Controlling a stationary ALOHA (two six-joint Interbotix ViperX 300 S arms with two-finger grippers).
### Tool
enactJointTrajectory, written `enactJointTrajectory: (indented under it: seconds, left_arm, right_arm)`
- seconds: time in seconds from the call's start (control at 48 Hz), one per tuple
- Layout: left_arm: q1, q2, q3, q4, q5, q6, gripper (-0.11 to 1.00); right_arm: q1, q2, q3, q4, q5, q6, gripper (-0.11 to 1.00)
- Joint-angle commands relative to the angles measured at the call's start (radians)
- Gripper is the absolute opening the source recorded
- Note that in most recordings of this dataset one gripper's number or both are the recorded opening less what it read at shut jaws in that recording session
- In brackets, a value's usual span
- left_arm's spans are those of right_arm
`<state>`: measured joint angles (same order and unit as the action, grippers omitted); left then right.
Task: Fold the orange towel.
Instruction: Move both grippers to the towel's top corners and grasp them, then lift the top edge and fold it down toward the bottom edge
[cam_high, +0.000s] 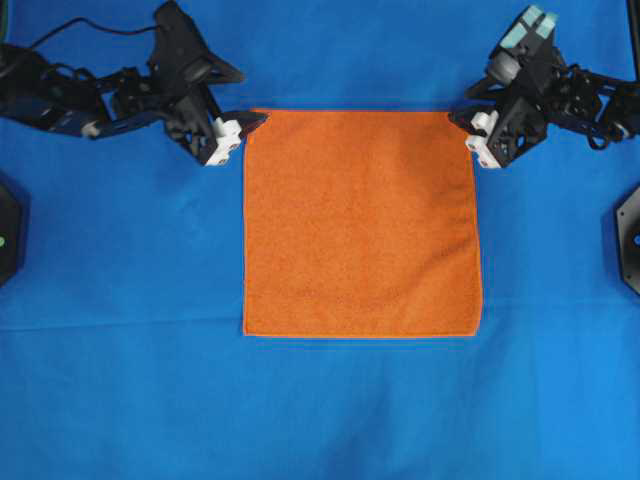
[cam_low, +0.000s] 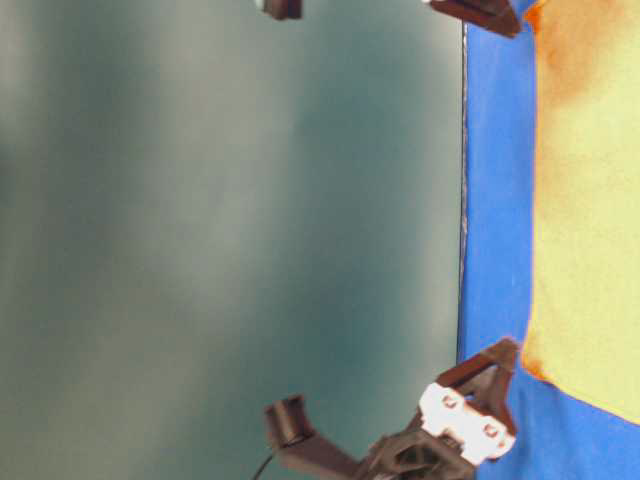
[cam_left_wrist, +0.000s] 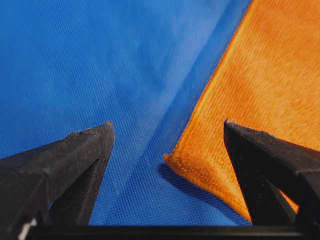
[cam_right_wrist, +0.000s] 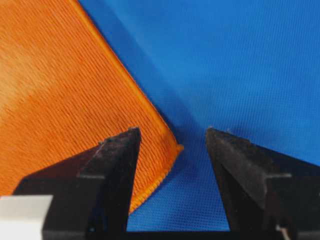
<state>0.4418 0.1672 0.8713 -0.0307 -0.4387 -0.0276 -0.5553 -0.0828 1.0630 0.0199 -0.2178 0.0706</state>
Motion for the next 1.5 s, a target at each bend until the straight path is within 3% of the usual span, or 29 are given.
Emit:
enactJointTrajectory:
  seconds: [0.0, 0.187, 0.292, 0.333, 0.458, 0.541, 0.625, 0.875, 1.166, 1.479]
  left_arm:
    - [0.003, 0.018, -0.032, 0.000, -0.011, 0.000, 0.91]
    - [0.003, 0.048, -0.043, 0.000, 0.000, 0.006, 0.87]
    - [0.005, 0.051, -0.044, 0.000, 0.035, 0.008, 0.80]
    - [0.003, 0.051, -0.044, 0.002, 0.049, 0.008, 0.72]
    - [-0.011, 0.051, -0.038, 0.003, 0.060, 0.009, 0.35]
    - [-0.021, 0.051, -0.038, 0.003, 0.063, 0.020, 0.14]
    - [-0.031, 0.051, -0.037, 0.003, 0.064, 0.025, 0.01]
    - [-0.043, 0.029, -0.040, 0.003, 0.092, 0.026, 0.01]
    - [-0.043, -0.120, -0.048, 0.003, 0.206, 0.075, 0.01]
    - [-0.066, -0.163, -0.041, 0.003, 0.230, 0.094, 0.01]
  right_arm:
    - [-0.003, 0.012, -0.014, -0.002, -0.017, -0.002, 0.58]
    - [-0.005, 0.043, -0.014, -0.003, -0.035, -0.002, 0.55]
    - [-0.005, 0.046, -0.011, -0.003, -0.041, -0.002, 0.45]
    - [-0.005, 0.046, -0.011, -0.003, -0.041, -0.002, 0.37]
    - [-0.003, 0.046, -0.009, -0.003, -0.035, -0.003, 0.04]
    - [-0.005, 0.046, -0.009, -0.005, -0.035, -0.003, 0.01]
    - [-0.005, 0.046, -0.008, -0.005, -0.038, -0.003, 0.01]
    - [-0.005, 0.038, -0.014, -0.005, -0.034, -0.003, 0.01]
    - [-0.005, -0.104, 0.008, -0.005, 0.023, 0.002, 0.01]
    - [0.014, -0.161, 0.035, -0.005, 0.046, 0.011, 0.01]
